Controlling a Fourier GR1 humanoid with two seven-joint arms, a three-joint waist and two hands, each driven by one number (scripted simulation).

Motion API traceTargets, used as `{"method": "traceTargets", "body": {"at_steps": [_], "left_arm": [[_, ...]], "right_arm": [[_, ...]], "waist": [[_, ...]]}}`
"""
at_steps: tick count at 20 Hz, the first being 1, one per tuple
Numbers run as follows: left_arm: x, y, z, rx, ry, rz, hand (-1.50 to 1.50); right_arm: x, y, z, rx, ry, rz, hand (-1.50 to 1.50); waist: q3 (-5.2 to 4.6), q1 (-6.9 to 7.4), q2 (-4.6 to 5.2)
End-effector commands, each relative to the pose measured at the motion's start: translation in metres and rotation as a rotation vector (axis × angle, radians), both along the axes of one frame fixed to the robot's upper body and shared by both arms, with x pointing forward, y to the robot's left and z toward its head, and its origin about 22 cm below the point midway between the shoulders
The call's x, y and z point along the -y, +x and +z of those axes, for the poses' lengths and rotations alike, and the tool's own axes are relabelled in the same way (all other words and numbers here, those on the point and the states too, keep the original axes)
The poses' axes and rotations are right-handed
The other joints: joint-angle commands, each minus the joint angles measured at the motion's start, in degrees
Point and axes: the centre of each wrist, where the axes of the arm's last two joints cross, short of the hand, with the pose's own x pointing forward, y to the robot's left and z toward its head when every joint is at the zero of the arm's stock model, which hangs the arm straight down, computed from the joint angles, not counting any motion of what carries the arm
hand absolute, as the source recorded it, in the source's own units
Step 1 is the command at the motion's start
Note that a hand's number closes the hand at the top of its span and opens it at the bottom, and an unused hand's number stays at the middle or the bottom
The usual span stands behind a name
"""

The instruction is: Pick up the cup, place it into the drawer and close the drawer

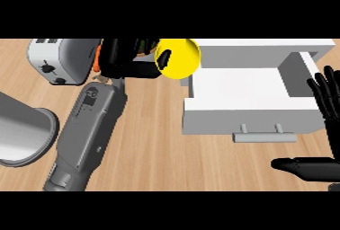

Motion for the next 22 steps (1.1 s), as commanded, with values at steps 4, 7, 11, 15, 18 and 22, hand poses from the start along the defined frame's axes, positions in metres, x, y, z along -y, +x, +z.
{"method": "traceTargets", "body": {"at_steps": [4,7,11,15,18,22], "left_arm": [[0.06,0.016,0.055,-0.04,0.071,0.026,1.5],[0.073,0.012,0.032,-0.093,0.073,0.031,1.5],[0.083,0.021,0.037,-0.147,0.09,0.017,1.5],[0.1,0.025,0.036,-0.183,0.104,0.062,1.5],[0.105,0.025,0.032,-0.187,0.139,0.042,1.5],[0.105,0.029,0.029,-0.208,0.152,0.005,1.5]], "right_arm": [[-0.005,0.015,0.008,0.006,-0.005,0.019,-1.5],[0.0,-0.003,-0.012,0.004,-0.004,0.02,-1.5],[0.015,0.02,-0.004,-0.001,-0.001,0.026,-1.5],[-0.003,0.02,0.004,0.004,0.002,0.068,-1.5],[0.005,0.014,0.01,0.011,-0.008,0.024,-1.5],[0.003,0.016,-0.016,0.013,-0.021,0.033,-1.5]], "waist": [[-0.02,-0.87,0.26],[-0.01,-1.4,0.25],[0.0,-1.18,0.46],[0.01,-3.12,0.81],[0.0,-2.31,0.55],[0.02,-2.31,0.73]]}}
